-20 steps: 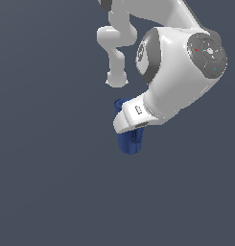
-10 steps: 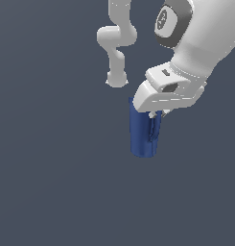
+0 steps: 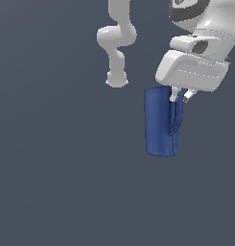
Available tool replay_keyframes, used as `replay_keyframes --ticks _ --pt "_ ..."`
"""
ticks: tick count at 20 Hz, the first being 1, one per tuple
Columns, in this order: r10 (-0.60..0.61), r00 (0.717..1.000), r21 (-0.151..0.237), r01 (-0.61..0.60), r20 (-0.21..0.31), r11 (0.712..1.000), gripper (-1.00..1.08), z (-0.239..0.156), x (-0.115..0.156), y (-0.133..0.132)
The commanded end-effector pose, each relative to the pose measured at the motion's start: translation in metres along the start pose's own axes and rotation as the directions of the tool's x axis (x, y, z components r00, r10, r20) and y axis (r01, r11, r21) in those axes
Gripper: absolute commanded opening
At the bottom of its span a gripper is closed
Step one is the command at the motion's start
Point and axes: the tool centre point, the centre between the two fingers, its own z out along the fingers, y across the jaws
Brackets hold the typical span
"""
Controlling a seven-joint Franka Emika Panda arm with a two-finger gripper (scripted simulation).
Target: Pick up the object and move it to a goal position.
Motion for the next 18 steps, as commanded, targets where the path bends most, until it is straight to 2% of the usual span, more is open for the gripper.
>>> replay_keyframes --ticks 1,9,18 --pt "0.018 0.998 -0.02 -0.019 -0.055 1.0 -1.0 -0.014 0.001 -0.008" --pt "0.051 0.985 -0.066 -0.063 -0.162 0.996 -1.0 -0.04 0.001 -0.028" --pt "0.064 0.976 -0.088 -0.083 -0.206 0.993 -1.0 -0.05 0.0 -0.037"
